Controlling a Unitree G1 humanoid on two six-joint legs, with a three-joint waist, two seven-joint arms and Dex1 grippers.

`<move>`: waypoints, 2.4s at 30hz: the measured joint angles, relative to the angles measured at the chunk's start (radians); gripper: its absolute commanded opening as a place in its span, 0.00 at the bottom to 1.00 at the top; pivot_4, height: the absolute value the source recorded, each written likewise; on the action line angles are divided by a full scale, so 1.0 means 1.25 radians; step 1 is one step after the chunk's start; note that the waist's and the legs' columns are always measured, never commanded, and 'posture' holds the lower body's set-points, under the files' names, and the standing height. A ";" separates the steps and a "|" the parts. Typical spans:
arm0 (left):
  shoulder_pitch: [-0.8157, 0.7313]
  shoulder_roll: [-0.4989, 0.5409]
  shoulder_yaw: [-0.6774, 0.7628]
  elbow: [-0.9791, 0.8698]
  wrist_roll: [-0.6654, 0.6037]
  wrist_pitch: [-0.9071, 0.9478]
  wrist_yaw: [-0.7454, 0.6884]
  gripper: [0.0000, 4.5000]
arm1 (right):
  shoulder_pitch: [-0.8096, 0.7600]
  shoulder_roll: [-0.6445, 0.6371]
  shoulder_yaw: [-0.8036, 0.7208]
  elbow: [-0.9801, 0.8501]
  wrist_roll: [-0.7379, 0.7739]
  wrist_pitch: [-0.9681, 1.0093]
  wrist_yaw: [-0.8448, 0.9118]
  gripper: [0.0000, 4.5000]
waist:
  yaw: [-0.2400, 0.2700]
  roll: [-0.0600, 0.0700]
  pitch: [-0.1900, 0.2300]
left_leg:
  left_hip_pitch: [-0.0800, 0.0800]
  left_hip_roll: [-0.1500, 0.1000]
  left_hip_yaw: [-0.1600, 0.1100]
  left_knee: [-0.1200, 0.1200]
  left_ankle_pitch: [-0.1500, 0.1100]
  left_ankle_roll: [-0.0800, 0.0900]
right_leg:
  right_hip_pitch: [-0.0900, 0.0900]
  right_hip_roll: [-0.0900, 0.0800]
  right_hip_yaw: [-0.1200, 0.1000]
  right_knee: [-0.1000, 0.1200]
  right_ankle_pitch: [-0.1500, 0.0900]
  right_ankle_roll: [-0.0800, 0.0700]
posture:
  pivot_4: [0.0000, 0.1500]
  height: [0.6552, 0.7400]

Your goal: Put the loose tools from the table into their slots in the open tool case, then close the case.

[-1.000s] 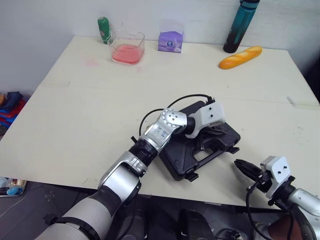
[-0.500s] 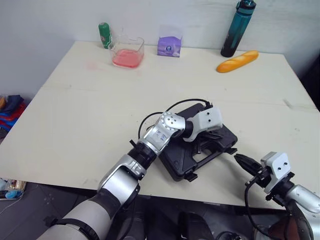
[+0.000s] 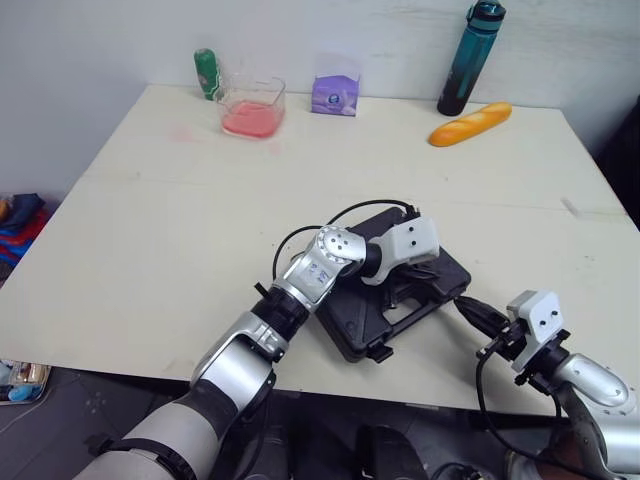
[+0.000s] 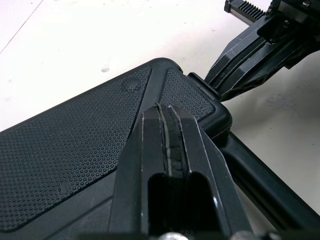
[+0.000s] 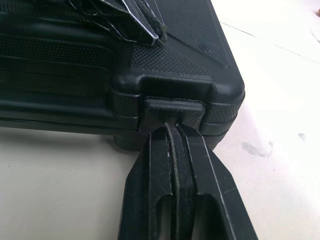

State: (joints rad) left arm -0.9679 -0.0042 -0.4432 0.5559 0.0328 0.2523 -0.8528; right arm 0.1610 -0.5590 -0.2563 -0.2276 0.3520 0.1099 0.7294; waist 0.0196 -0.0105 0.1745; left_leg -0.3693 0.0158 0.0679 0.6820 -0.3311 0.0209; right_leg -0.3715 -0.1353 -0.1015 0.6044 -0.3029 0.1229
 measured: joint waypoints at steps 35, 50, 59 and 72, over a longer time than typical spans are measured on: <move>0.094 0.130 0.025 -0.333 -0.060 -0.002 -0.143 0.01 | 0.030 -0.073 0.008 -0.033 0.009 0.021 0.103 0.00 | 0.004 0.009 0.001 | -0.004 0.001 0.002 0.000 0.000 0.000 | -0.004 0.001 -0.001 -0.003 0.003 -0.003 | 1.00 1.00; 0.305 0.337 0.093 -0.589 -0.208 0.046 -0.242 0.01 | 0.111 -0.081 0.112 -0.194 0.070 0.085 0.170 0.00 | 0.005 0.010 0.002 | -0.004 0.000 0.000 0.000 -0.001 0.001 | -0.003 0.000 -0.001 -0.005 0.003 -0.002 | 1.00 1.00; 0.345 0.372 0.057 -0.587 -0.147 0.029 -0.199 0.01 | 0.112 -0.083 0.173 -0.207 0.062 0.094 0.173 0.00 | 0.005 0.009 0.002 | -0.004 0.001 0.000 -0.001 -0.001 0.001 | -0.003 0.000 -0.001 -0.005 0.003 -0.002 | 1.00 1.00; 0.368 0.392 0.043 -0.583 -0.128 0.041 -0.130 0.01 | 0.046 -0.070 0.226 -0.201 0.040 0.103 0.153 0.00 | 0.004 0.011 -0.007 | 0.001 0.003 -0.001 -0.001 -0.003 0.001 | 0.003 -0.003 0.000 -0.006 0.002 -0.003 | 1.00 1.00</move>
State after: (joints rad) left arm -0.5082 0.4855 -0.3900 -0.1725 -0.1273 0.3040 -1.0156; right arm 0.2189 -0.6467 0.0263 -0.4785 0.4018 0.2385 0.9208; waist 0.0244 0.0027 0.1656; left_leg -0.3683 0.0197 0.0669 0.6809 -0.3344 0.0216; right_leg -0.3683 -0.1390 -0.1015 0.5965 -0.2999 0.1192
